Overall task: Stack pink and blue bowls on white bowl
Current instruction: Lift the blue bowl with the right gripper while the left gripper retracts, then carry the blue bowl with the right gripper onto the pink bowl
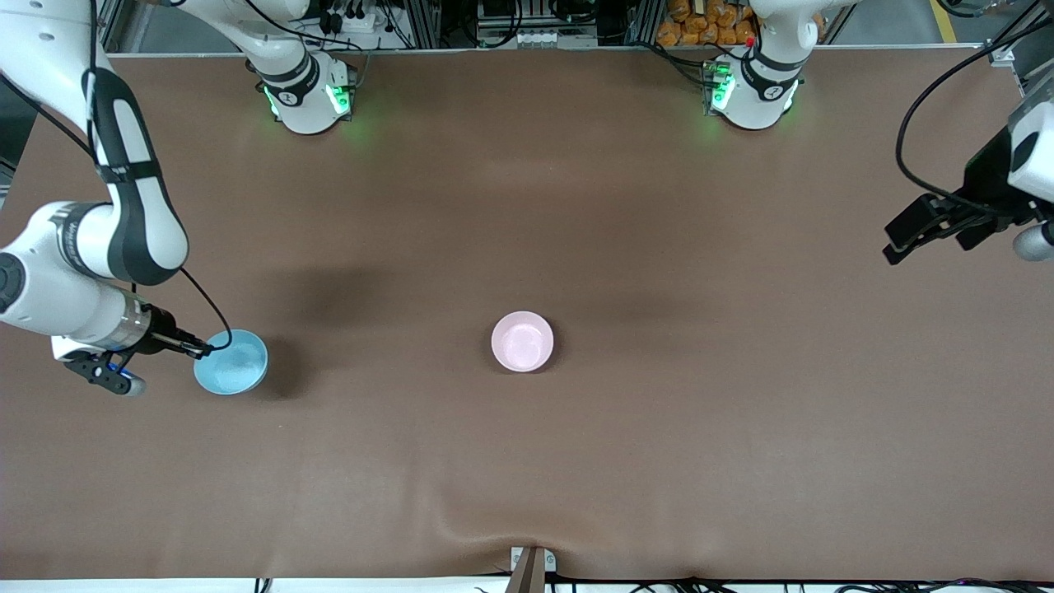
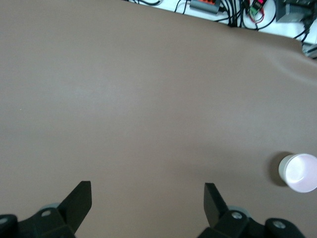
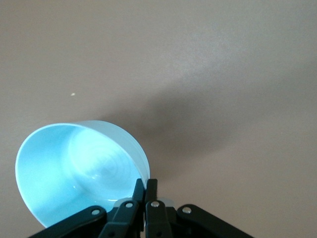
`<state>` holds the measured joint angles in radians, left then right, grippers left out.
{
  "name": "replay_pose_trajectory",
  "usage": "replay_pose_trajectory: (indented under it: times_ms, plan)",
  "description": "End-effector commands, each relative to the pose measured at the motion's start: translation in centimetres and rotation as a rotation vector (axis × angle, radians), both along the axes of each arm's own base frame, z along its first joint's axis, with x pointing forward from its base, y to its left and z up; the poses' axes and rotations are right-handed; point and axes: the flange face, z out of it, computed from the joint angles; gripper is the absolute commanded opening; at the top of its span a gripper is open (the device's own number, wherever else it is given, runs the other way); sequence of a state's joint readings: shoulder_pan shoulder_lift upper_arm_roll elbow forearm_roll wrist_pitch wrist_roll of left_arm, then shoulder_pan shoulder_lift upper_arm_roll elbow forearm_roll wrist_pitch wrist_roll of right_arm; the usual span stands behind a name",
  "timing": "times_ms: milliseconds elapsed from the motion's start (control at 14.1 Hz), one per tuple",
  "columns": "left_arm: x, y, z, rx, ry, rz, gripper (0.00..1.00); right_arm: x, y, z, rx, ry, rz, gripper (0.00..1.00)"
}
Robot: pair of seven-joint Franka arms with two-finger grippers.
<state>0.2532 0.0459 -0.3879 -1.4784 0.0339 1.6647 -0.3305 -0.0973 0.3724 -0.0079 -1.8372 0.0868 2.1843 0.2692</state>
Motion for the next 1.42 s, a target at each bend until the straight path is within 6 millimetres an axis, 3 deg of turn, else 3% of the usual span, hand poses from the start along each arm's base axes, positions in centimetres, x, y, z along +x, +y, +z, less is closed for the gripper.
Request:
replay_pose_trajectory:
  times_ms: [0, 213, 285, 569, 925, 1067, 1352]
  plan:
    - [-1.9, -0.5, 0.9, 0.005, 0.015, -0.032, 1.00, -0.2, 1.7, 3.7, 0.073, 0.001, -0.032, 0.00]
    - [-2.9, -1.8, 0.8, 0.015, 0.022, -0.055, 1.00, -0.1, 4.5, 5.7, 0.125, 0.028, -0.088, 0.00]
    - [-3.4, -1.2, 0.7, 0.017, 0.026, -0.046, 1.00, 0.0, 6.3, 6.0, 0.124, 0.035, -0.112, 0.00]
    - [-5.4, -1.7, 0.6, 0.027, 0.083, -0.064, 1.00, 0.0, 16.6, 7.2, 0.115, 0.050, -0.229, 0.00]
    - [-6.6, 0.9, 0.5, 0.032, 0.102, -0.106, 1.00, -1.8, 29.1, 8.3, 0.117, 0.062, -0.344, 0.00]
    - [-7.0, 1.1, 0.3, 0.034, 0.108, -0.115, 1.00, -2.9, 34.5, 7.8, 0.120, 0.060, -0.344, 0.00]
    - [-7.3, 1.2, 0.6, 0.036, 0.119, -0.118, 1.00, -4.1, 41.5, 5.2, 0.169, -0.001, -0.454, 0.00]
